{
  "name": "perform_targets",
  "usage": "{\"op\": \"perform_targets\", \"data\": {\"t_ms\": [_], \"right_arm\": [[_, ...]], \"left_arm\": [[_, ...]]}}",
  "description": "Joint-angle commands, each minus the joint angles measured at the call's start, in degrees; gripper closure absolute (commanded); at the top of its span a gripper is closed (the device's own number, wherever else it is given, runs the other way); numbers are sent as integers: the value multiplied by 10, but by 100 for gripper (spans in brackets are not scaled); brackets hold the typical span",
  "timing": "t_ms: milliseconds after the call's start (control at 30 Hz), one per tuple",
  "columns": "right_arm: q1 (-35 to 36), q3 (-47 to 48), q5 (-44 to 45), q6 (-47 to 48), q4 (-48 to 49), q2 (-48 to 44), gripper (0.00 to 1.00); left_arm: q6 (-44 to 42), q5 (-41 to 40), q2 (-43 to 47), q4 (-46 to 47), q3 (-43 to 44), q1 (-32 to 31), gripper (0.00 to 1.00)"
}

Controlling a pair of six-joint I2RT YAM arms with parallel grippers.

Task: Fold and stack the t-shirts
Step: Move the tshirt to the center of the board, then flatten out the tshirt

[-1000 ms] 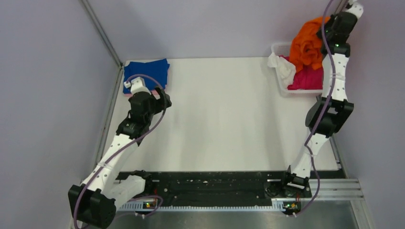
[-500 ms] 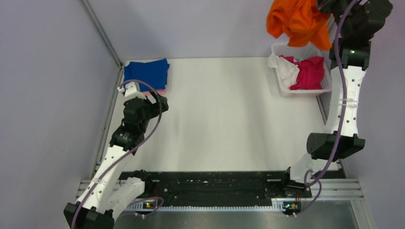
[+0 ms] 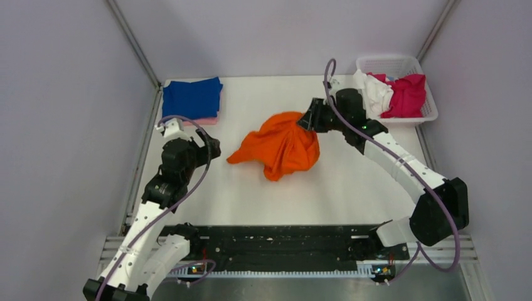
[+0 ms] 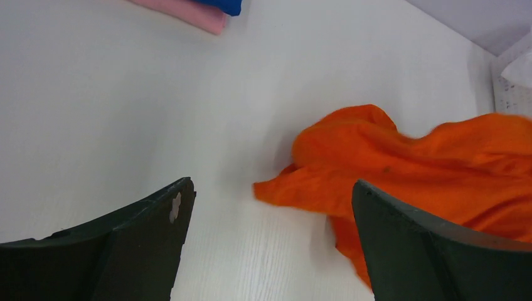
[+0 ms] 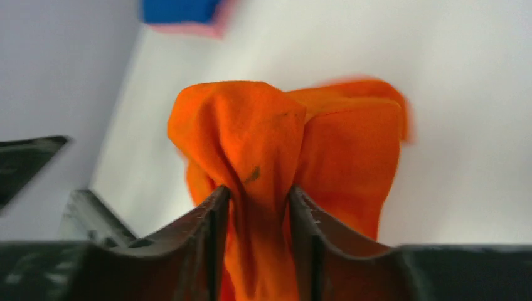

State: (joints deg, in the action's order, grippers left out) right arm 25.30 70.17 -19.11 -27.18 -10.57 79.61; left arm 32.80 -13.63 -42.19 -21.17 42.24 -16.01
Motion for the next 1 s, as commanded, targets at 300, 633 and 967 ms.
{"op": "perform_targets", "data": {"t_ms": [300, 633, 967], "right_arm": [[-11, -215, 336, -47, -89, -160, 1], [-11, -325, 333, -45, -71, -186, 4], [-11, -266, 321, -26, 45, 17, 17]], "left_arm": [[49, 116, -83, -35, -45, 1, 1], [98, 149, -186, -7, -120, 2, 4], [107, 180, -305, 87, -123, -8, 32]]}}
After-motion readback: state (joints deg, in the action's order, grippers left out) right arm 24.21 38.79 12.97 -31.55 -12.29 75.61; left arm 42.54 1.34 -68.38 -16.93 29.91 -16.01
